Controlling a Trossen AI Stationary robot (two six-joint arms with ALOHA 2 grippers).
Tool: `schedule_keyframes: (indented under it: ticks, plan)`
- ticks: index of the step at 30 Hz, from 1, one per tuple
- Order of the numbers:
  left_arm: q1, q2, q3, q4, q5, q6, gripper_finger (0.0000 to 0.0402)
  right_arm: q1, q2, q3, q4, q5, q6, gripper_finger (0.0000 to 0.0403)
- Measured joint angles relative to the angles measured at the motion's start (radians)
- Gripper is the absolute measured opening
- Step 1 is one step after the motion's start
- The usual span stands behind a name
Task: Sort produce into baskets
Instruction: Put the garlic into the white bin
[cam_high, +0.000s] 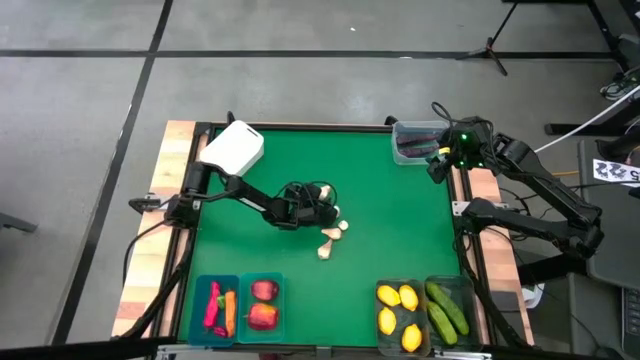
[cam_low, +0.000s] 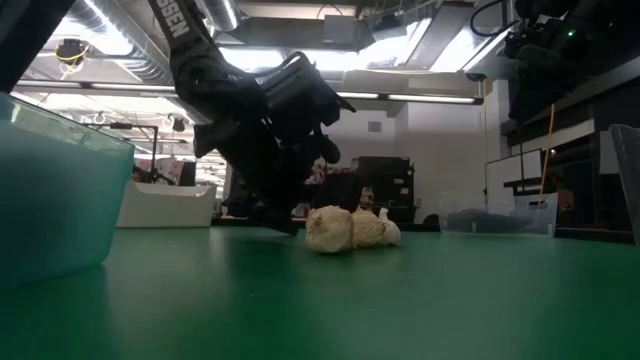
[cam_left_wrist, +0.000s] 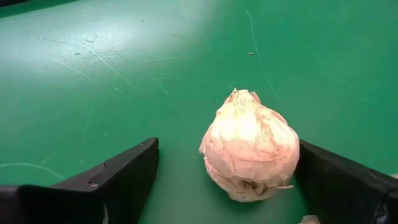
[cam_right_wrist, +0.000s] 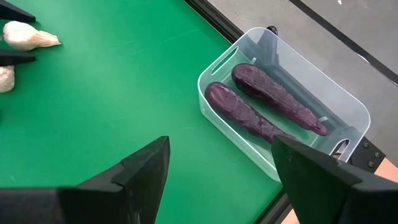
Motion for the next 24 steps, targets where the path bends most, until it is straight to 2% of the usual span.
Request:
schedule_keyframes:
  ticks: [4, 15, 24]
  plan:
    - [0.0, 0.001, -0.001, 0.001, 0.002, 0.007, 0.0328, 0.0, 0.0, 0.0, 0.0, 0.0, 0.0, 0.0282]
    - [-0.002, -0.002, -0.002, 0.0, -0.001, 0.002, 0.0208, 0.0, 0.0, 0.0, 0.0, 0.0, 0.0, 0.0282]
    - [-0.026, -0.085, -0.006, -0.031, 0.027, 0.031, 0.0156, 0.0, 0.0, 0.0, 0.0, 0.0, -0.001, 0.0282]
